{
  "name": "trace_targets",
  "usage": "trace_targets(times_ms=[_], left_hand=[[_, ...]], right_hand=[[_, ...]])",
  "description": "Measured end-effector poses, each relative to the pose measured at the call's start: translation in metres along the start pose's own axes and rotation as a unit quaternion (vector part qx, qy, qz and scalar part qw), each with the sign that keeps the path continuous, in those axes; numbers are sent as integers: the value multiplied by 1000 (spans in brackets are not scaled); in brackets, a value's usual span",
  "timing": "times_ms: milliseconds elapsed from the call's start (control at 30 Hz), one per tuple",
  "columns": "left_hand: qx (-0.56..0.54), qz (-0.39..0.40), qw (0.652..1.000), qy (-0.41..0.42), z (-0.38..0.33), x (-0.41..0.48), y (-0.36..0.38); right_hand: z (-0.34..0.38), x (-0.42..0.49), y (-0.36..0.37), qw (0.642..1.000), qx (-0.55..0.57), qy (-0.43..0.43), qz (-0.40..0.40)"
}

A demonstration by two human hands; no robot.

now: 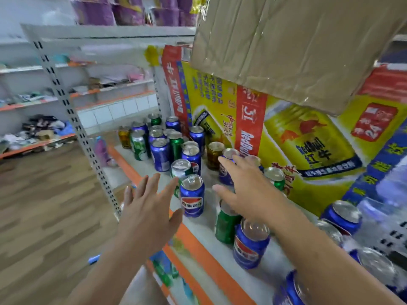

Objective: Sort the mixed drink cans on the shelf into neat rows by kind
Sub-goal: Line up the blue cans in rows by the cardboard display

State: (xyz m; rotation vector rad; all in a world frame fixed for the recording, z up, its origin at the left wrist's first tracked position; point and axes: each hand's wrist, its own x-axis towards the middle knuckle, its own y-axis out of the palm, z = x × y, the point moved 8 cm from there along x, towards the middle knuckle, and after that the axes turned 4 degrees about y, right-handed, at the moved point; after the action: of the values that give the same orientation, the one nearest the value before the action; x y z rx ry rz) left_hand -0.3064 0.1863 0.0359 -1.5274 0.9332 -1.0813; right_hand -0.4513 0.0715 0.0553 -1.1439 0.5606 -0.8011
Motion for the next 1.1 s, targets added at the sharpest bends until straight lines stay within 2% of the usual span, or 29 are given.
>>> trace_targets(times_ms=[133, 333, 533, 700, 867, 967, 1100], left_hand=[[0, -6, 1000, 5, 17, 58, -2], [-3, -5, 1000, 19, 42, 125, -2], [-51, 18, 997, 54, 60, 199, 8], [-36, 78, 985, 148, 54, 259, 41], [32, 160, 948, 273, 43, 297, 79], [88, 171, 922, 337, 36, 310, 92], [110, 157, 908, 372, 37, 319, 103]], right_hand=[[-7, 59, -8, 1000, -17, 4, -6], [-17, 121, 4, 998, -22, 36, 36], [-29, 168, 14, 995, -26, 82, 39], [-34, 210, 33, 987, -42, 147, 45], [-48, 242, 59, 966, -83, 234, 77], [-54, 249, 71, 948, -120, 280, 87], [-50, 249, 66, 943, -128, 307, 35]])
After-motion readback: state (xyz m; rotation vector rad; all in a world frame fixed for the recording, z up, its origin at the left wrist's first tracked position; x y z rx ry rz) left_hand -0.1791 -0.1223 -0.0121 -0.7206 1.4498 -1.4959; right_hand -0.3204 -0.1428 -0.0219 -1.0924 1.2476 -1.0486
